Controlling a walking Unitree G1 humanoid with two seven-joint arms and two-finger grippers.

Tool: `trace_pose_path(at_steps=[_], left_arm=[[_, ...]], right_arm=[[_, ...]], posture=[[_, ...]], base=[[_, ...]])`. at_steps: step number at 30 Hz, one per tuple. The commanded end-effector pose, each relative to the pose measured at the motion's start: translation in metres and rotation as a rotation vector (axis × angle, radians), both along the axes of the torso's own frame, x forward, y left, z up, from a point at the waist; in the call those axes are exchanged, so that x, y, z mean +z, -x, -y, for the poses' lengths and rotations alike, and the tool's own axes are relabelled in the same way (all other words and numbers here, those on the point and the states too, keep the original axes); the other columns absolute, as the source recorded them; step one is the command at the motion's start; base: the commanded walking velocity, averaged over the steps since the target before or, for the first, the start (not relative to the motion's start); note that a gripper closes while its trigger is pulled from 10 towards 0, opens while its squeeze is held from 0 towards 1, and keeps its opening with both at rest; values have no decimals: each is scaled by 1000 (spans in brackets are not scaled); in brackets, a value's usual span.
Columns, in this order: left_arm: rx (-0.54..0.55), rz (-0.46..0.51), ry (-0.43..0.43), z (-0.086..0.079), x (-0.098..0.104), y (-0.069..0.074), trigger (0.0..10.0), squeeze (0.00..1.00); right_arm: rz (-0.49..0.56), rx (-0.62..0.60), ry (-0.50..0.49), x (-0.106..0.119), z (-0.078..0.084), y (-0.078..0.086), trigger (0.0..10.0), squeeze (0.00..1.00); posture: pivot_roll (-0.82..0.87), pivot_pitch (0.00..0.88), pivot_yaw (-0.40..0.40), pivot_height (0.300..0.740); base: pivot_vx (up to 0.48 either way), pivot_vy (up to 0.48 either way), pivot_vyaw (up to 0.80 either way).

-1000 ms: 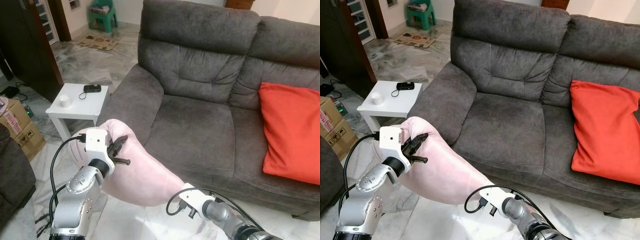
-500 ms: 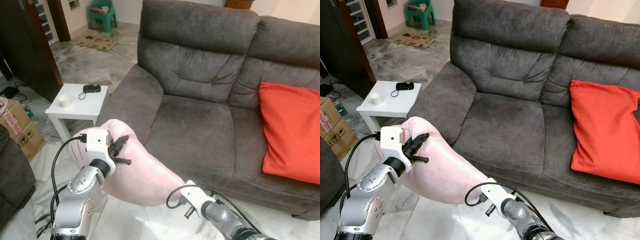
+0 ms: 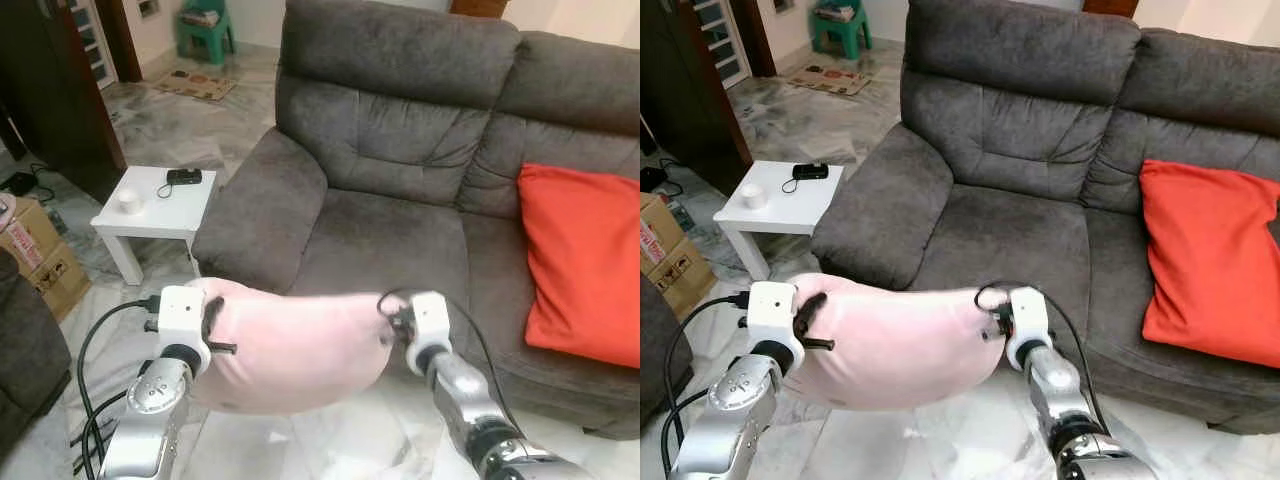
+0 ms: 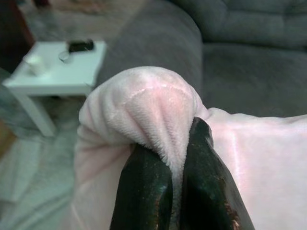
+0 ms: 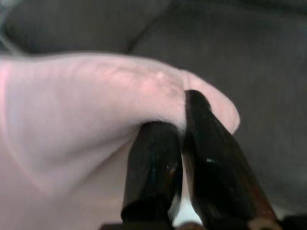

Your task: Move the pillow to the sofa from floor

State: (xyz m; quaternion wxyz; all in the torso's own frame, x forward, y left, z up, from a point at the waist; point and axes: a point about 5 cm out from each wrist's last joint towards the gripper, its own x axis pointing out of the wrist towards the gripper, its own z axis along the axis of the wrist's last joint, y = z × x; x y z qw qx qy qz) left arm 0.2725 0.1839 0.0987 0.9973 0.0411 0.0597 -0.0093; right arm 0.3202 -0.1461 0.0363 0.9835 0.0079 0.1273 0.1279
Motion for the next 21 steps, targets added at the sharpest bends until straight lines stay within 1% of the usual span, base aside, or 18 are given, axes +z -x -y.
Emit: trace_pose_path(at_steps=[1,3,4,7,8,11,16,21], left_arm=[[39,100,-32,-1,14,-3,10000,0],[74,127,-41,-2,17,-3,10000,0],[101,153,-44,-4,20,-5,10000,0],[111,188,-51,-6,25,-9,10000,0],[104,208,-67,-4,29,-12,10000,0],[94,235,-99,-3,35,-15,10000,0],[118,272,-102,-4,41,-16,10000,0],[148,288,-96,-4,41,-14,10000,0]], right_arm=[[208,-2,-53,43,-6,-15,10000,0],[263,11,-85,55,-14,-14,10000,0],[286,21,-114,60,-21,-13,10000,0],[309,37,-114,63,-29,-13,10000,0],[315,39,-123,64,-31,-14,10000,0],[320,31,-142,66,-31,-15,10000,0],[345,-6,-165,78,-24,-18,10000,0],[346,6,-166,81,-22,-21,10000,0]], posture=[[149,0,-92,740],[146,0,-96,740],[147,0,-93,740],[153,0,-87,740],[173,0,-85,740],[189,0,-82,740],[218,0,-111,740],[247,0,-141,740]], base=[[0,0,0],[0,0,0],[0,0,0],[0,0,0],[0,0,0],[0,0,0],[0,0,0],[0,0,0]])
